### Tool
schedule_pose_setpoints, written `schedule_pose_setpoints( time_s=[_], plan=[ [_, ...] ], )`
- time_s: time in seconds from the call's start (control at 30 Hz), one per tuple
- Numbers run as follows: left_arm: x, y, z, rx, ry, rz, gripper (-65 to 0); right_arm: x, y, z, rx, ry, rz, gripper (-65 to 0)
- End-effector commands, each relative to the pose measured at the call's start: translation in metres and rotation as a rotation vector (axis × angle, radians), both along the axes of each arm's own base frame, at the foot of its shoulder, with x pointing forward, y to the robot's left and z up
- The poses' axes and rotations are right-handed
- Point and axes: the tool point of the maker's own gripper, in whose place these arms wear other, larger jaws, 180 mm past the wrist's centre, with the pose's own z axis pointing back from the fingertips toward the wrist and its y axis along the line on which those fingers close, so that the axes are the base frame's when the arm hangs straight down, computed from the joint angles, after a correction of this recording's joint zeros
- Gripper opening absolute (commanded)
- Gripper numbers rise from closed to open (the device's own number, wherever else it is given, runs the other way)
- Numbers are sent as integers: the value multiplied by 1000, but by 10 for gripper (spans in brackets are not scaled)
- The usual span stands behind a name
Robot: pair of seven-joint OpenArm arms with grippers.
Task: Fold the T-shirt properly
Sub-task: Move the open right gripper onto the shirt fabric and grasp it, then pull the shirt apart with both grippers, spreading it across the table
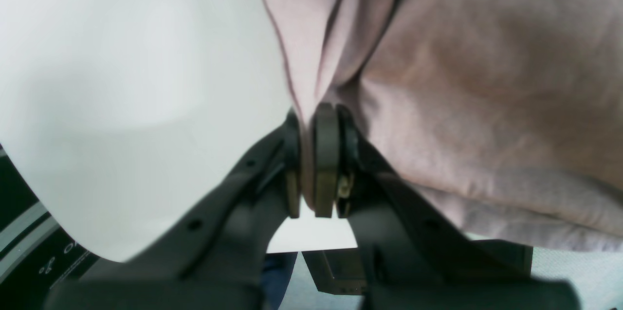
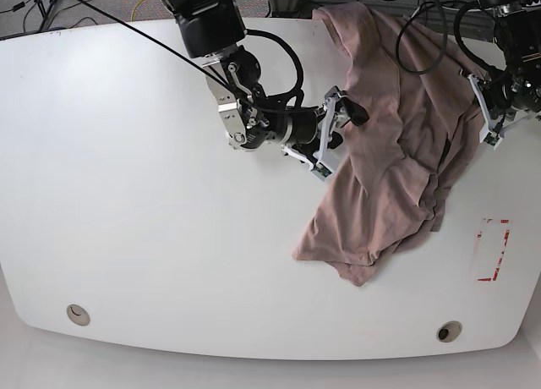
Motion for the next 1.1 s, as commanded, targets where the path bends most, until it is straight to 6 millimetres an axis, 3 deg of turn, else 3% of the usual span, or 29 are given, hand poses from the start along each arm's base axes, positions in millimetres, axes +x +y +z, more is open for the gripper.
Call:
schedule_pose_setpoints(
  time_s=[0.0,0.17,0.27,0.6,0.77,1.07],
  plan=[
    [6,7,9,26,-22,-7,-633,8,10,11,42,-19,-2,-206],
    [6,7,9,26,-22,-7,-633,6,16,12,54,-10,0,-206],
    [6,7,9,26,-22,-7,-633,6,16,12,54,-10,2,-243],
    [6,7,10,25,-23,-7,-633,20,15,21,54,-45,-3,-642],
    [8,-4,5,21,-5,-54,-633,32,15,32,57,-83,-5,-645],
    [43,-39,9,10,-36,-188,-633,68,-33,56,32,-199,-102,-645]
  ],
)
